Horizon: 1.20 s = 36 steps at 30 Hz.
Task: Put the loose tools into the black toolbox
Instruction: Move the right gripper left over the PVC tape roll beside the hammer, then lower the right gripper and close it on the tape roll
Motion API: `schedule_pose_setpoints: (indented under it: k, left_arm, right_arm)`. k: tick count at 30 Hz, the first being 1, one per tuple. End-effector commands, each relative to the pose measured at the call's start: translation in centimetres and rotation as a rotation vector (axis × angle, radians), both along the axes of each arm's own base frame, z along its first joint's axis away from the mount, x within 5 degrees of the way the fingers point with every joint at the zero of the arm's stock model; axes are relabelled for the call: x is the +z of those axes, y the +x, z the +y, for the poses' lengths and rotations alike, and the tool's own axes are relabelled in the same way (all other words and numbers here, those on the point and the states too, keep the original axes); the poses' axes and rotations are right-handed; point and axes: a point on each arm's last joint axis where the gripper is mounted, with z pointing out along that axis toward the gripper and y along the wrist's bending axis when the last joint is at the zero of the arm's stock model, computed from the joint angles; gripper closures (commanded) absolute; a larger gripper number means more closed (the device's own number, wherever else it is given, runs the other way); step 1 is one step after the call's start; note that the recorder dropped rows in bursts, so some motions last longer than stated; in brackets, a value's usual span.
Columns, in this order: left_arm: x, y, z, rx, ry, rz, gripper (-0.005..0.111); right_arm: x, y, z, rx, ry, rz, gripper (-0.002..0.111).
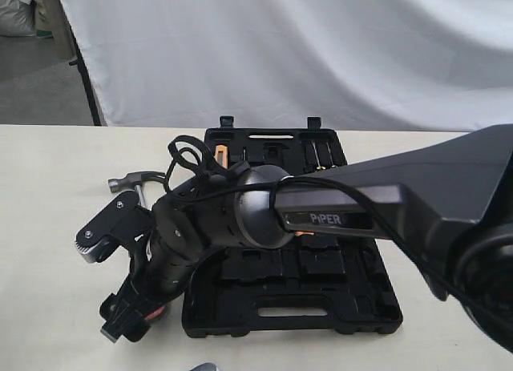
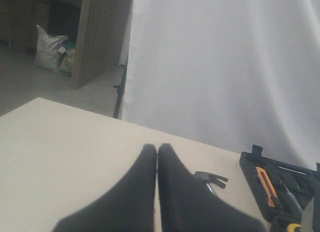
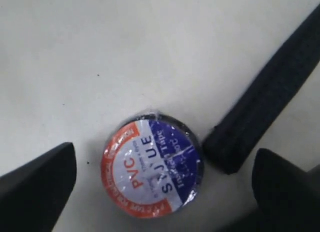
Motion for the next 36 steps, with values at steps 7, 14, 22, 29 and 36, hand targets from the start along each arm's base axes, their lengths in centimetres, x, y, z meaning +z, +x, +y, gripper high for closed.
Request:
schedule_pose_setpoints:
  k: [7, 14, 22, 29, 36]
  left_arm:
    - [0.2, -0.1, 0.1, 0.026, 0.002, -0.013, 0.106]
    - [0.2, -0.1, 0.1, 0.026, 0.002, -0.013, 0.106]
    - [0.2, -0.1, 0.1, 0.026, 0.002, -0.013, 0.106]
    - [0.2, -0.1, 0.1, 0.026, 0.002, -0.013, 0.106]
    - [0.2, -0.1, 0.1, 0.026, 0.002, -0.013, 0.106]
  right_arm:
    - [0.0, -1.5, 0.8, 0.074, -0.015, -0.01, 0.02]
    - [0.0, -1.5, 0.8, 0.073, -0.013, -0.01, 0.02]
    - [0.0, -1.5, 0.9, 0.071, -0.005, -0.013, 0.02]
    - [0.0, -1.5, 0.9, 0.065, 0.0, -0.013, 0.02]
    - [-1.4, -1.3, 1.0, 0.06, -0.01, -0.009, 0.02]
